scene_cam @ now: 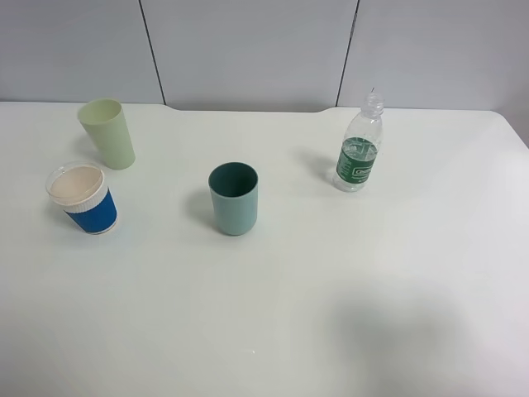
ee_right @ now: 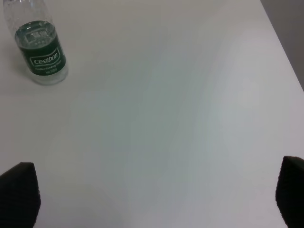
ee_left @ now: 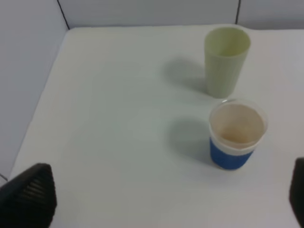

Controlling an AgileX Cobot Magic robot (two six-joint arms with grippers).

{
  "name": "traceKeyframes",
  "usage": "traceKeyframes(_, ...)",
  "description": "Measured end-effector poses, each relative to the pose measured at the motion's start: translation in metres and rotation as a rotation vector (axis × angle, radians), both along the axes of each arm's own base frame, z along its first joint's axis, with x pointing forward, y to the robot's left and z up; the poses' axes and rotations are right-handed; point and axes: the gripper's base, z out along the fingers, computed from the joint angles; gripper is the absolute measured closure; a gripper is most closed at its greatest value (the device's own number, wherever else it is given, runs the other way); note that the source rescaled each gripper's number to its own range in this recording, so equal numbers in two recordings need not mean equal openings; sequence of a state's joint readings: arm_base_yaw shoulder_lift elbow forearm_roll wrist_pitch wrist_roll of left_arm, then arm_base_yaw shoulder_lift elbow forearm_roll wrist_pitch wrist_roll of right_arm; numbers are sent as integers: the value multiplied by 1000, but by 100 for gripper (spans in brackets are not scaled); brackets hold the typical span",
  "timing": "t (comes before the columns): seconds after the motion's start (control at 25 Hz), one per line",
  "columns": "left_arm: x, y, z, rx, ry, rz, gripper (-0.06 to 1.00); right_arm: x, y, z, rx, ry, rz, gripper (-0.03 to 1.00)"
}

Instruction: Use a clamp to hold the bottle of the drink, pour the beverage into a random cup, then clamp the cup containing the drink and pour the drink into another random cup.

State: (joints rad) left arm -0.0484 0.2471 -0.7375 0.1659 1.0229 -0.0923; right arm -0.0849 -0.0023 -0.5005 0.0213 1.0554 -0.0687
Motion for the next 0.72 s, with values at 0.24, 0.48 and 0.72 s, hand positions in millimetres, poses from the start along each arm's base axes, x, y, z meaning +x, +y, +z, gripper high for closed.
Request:
traceKeyframes(0.24,-17,-2,-26,-28,-27,17,-5,0,0,0,0,0,0,-3)
traceKeyframes(0.48,-23,-5,-61,-59,-12,-5,-6,0,0,0,0,0,0,-3)
traceKeyframes(0.72,-21,-6,-67,-65,17,-13,-6,0,0,0,0,0,0,-3)
